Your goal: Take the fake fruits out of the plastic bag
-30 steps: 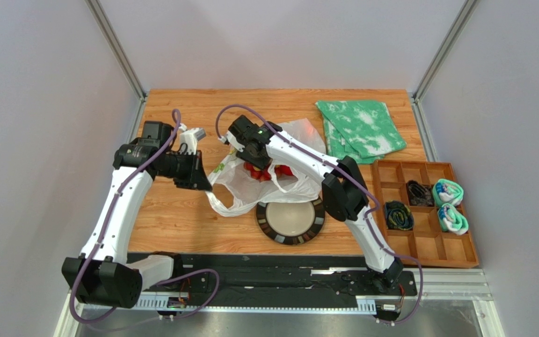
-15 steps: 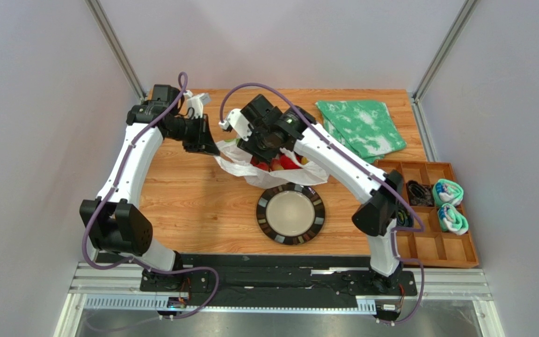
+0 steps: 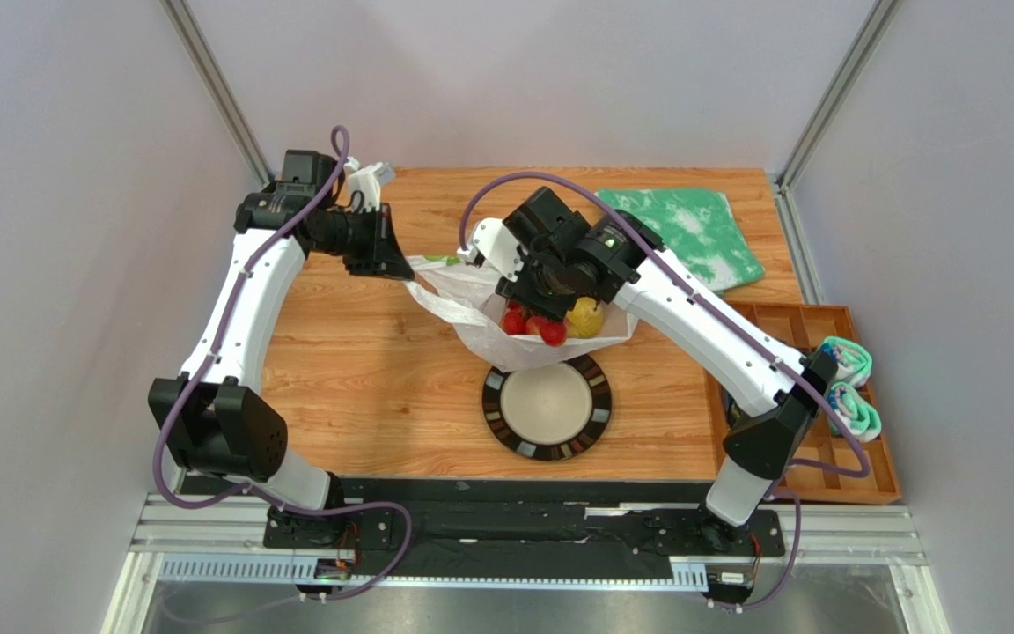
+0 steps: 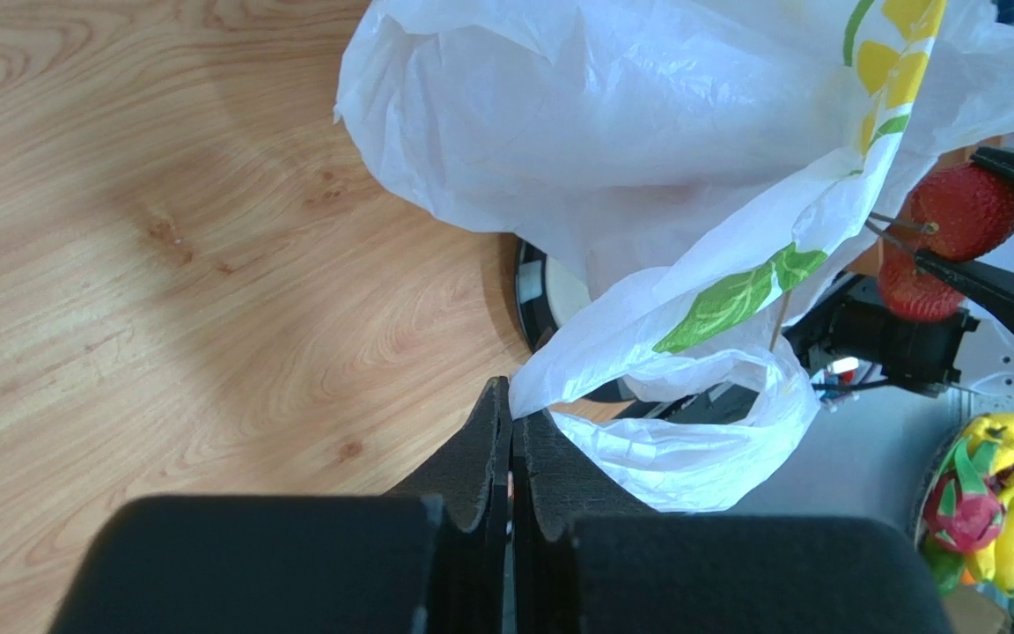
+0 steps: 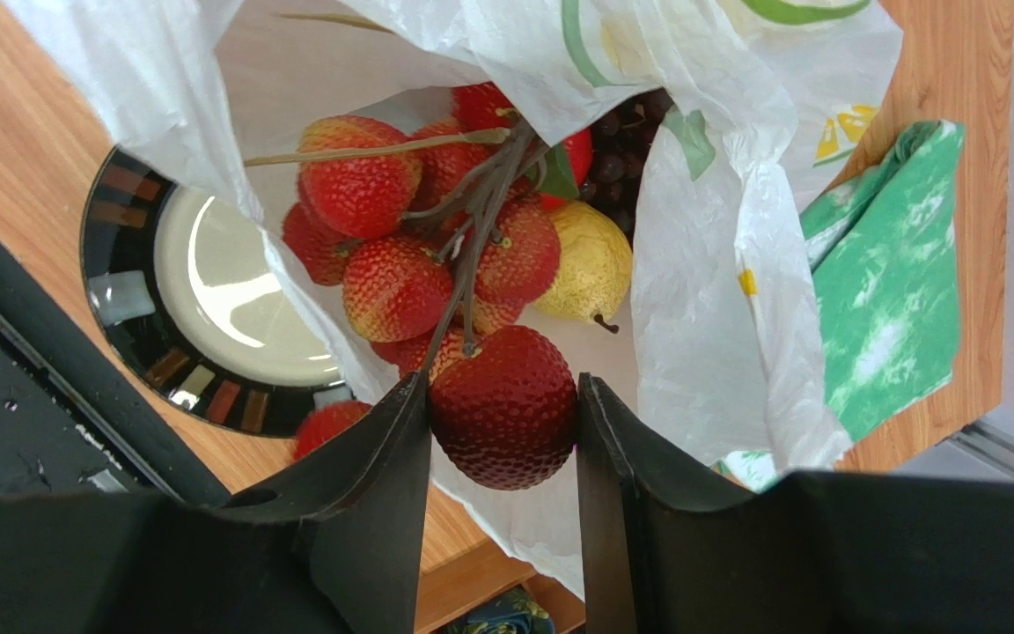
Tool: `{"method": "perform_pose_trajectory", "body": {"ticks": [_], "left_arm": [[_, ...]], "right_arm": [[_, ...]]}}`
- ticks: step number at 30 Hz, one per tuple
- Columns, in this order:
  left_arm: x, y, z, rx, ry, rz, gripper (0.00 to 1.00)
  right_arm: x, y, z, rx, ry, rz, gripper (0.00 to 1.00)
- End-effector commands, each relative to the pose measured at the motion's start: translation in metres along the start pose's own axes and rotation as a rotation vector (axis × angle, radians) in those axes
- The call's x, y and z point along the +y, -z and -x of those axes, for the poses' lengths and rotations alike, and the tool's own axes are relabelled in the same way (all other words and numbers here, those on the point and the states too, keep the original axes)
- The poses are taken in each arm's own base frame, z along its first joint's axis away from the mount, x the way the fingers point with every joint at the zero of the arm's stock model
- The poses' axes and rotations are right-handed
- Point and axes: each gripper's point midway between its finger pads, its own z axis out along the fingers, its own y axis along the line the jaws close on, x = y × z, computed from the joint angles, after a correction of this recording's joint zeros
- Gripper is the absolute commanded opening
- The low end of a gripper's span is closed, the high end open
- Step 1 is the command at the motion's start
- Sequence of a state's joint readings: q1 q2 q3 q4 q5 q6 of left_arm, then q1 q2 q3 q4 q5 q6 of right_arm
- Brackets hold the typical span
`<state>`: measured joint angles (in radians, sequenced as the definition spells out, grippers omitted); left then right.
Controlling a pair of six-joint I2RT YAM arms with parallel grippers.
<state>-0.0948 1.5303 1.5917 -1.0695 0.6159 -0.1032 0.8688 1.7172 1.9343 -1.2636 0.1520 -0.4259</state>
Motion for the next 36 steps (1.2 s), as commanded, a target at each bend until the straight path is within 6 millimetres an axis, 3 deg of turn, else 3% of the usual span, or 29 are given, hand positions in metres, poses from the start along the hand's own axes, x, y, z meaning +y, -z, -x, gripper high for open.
{"method": "perform_pose_trajectory", "body": {"ticks": [1, 3, 6, 8, 11, 15, 17, 21, 24, 25, 28, 31, 36], "left_arm": [[-0.01, 0.001, 0.021, -0.068, -0.047, -0.062, 0.0], [-0.015, -0.002, 0.031, -0.088, -0.064, -0.107, 0.0], [-0.039, 0.0, 0.052, -0.143, -0.137, -0.255, 0.0], [-0.069, 0.008, 0.061, -0.153, -0.183, -0.449, 0.0], [-0.092, 0.016, 0.079, -0.147, -0.148, -0.616, 0.0], [-0.097, 0.014, 0.099, -0.166, -0.086, -0.66, 0.0], [-0.083, 0.001, 0.101, -0.175, -0.025, -0.583, 0.0], [-0.058, -0.018, 0.091, -0.155, 0.025, -0.46, 0.0], [-0.044, -0.026, 0.084, -0.146, 0.024, -0.386, 0.0], [-0.041, -0.028, 0.081, -0.141, 0.023, -0.379, 0.0], [-0.039, -0.032, 0.078, -0.13, 0.044, -0.377, 0.0], [-0.037, -0.033, 0.079, -0.132, 0.045, -0.373, 0.0], [-0.036, -0.033, 0.086, -0.144, 0.033, -0.357, 0.0]], "right_arm": [[0.0, 0.056, 0.011, -0.15, 0.068, 0.033, 0.0], [0.003, 0.066, 0.007, -0.169, 0.11, 0.05, 0.0], [0.009, 0.061, -0.008, -0.147, 0.14, 0.056, 0.0], [0.015, 0.047, -0.023, -0.117, 0.163, 0.056, 0.0], [0.016, 0.02, -0.032, -0.102, 0.222, 0.033, 0.0], [0.01, 0.005, -0.024, -0.108, 0.275, -0.008, 0.0], [0.007, 0.01, -0.009, -0.142, 0.274, -0.022, 0.0], [-0.006, 0.053, 0.03, -0.284, 0.24, -0.079, 0.0], [-0.017, 0.105, 0.06, -0.444, 0.186, -0.123, 0.0], [-0.02, 0.132, 0.071, -0.526, 0.173, -0.134, 0.0], [-0.011, 0.17, 0.083, -0.636, 0.181, -0.116, 0.0], [0.012, 0.184, 0.08, -0.677, 0.216, -0.035, 0.0], [0.062, 0.164, 0.058, -0.634, 0.221, 0.154, 0.0]]}}
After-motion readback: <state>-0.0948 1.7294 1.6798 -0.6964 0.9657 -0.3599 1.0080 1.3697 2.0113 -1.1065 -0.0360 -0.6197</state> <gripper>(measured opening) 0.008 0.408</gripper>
